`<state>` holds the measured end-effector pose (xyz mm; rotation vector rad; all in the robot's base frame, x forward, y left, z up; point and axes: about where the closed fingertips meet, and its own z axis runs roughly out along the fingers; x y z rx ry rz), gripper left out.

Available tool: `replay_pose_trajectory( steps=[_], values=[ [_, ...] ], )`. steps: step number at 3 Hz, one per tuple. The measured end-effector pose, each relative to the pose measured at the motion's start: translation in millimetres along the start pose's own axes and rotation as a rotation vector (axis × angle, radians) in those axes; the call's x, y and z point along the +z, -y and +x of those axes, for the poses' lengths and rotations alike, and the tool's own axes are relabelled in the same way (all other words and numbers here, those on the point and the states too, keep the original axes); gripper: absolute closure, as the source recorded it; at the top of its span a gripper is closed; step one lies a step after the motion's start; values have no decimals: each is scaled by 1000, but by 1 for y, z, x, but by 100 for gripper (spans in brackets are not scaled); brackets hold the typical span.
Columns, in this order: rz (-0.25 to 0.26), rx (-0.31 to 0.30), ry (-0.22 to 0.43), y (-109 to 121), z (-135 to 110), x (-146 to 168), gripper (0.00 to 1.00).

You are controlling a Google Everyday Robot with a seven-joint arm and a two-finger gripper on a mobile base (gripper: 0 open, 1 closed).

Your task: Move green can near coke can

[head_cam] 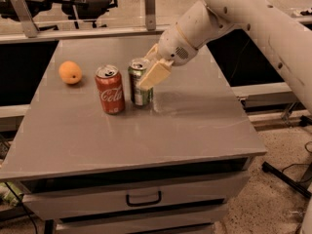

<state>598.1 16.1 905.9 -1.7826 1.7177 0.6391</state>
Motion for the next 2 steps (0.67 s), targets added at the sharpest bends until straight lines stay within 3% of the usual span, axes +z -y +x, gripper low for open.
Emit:
replay_pose_trajectory(
  steps=[2],
  values=[
    [-48,-6,-1,-5,8,9,14]
  ],
)
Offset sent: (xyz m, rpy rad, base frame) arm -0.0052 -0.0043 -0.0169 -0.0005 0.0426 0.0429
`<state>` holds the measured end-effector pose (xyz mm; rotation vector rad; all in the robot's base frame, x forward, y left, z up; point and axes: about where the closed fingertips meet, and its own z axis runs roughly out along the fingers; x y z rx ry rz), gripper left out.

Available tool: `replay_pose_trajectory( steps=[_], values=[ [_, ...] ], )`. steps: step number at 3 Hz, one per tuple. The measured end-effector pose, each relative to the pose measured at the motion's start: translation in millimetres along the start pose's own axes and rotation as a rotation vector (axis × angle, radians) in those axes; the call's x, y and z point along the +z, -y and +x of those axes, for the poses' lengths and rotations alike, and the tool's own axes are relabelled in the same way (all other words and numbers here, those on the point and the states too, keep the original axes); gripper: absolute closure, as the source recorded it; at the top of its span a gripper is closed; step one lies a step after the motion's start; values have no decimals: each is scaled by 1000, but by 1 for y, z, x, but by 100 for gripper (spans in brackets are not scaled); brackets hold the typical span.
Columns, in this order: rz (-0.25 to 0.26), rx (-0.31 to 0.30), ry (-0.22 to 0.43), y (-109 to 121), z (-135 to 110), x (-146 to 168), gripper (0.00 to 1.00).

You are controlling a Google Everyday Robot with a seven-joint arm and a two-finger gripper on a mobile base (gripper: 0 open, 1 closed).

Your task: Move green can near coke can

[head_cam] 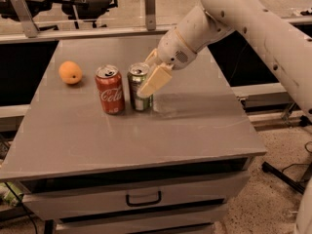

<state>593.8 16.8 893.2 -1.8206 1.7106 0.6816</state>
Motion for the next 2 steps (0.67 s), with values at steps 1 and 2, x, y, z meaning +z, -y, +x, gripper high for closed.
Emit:
replay_pose_trajectory(
  steps=[1,2],
  values=[
    [-4,-1,1,0,0,2,0],
    [-4,-1,1,0,0,2,0]
  ],
)
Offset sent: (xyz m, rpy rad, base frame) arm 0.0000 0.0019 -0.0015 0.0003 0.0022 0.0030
